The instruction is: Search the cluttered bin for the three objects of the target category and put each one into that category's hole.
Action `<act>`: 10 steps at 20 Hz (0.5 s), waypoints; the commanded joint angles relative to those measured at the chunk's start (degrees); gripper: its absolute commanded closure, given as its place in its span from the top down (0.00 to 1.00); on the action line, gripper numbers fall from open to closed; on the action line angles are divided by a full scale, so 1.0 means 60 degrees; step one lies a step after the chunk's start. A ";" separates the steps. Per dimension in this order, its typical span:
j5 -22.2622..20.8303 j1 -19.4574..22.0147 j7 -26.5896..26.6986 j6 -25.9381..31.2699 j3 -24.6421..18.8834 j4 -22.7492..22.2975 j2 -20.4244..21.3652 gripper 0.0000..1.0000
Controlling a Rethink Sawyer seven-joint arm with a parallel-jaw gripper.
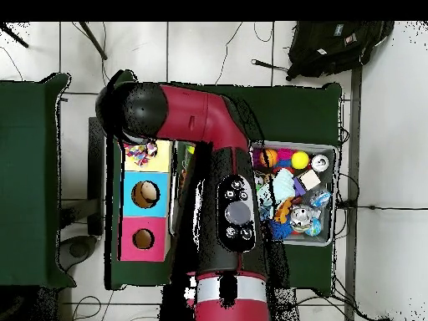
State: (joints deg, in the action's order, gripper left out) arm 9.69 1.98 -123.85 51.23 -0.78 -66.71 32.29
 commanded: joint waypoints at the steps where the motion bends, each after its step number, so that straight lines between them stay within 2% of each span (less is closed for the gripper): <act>1: 0.0239 0.0105 -0.0967 0.0070 -0.0548 -0.1179 -0.0070 0.00; 5: 0.0254 0.0233 -0.0810 -0.0146 -0.0604 -0.1055 -0.0215 0.00; 6: 0.0377 0.0290 -0.0884 -0.0528 -0.0681 -0.1217 -0.0163 1.00; 10: 0.0319 0.0400 -0.0647 -0.0622 -0.0686 -0.1338 -0.0069 1.00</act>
State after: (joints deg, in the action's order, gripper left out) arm 10.20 2.05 -123.85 50.79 -0.79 -67.17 32.21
